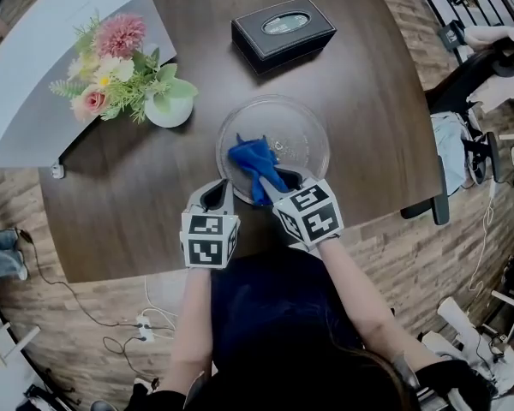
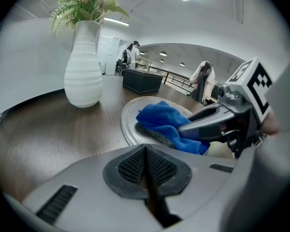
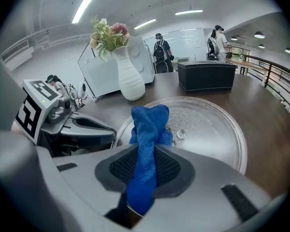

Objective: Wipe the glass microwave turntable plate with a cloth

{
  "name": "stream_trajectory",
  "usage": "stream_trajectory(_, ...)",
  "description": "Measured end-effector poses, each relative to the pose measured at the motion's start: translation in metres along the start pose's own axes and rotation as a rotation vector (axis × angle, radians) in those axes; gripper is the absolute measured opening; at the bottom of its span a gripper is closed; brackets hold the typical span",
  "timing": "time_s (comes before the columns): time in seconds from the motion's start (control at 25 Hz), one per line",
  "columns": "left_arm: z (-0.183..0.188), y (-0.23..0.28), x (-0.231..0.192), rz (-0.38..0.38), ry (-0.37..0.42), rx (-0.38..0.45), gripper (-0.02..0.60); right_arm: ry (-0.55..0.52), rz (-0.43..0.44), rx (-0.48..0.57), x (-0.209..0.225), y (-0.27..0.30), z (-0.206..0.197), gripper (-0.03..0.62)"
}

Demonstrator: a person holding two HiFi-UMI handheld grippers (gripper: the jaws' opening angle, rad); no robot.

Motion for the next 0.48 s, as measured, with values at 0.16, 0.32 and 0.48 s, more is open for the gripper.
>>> stream_trajectory(0.16,0.0,-0.001,0.0,-0.003,0.001,-0.004,0.003,0.035,-0.02,0.003,0.012,-0.006,-0.003,0.071)
stream_trajectory(0.32,0.0,-0.001,0.0,-0.004,0.0,-0.006,0.003,0.06,-0.044,0.006,0.025,-0.012,-0.007,0.071)
stream_trajectory(0.48,0.0,-0.001,0.001,-0.003,-0.001,-0.004,0.003,0.082,-0.063,0.009,0.038,-0.018,-0.01,0.071)
Point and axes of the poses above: the fingertips, and each gripper's own axes: y forward along the fingers, x to its right, z out of its top, the point moved 9 cm from there along -y, backward along the fingers, and after that the axes turned 14 degrees about -x, right-handed, at the moved point
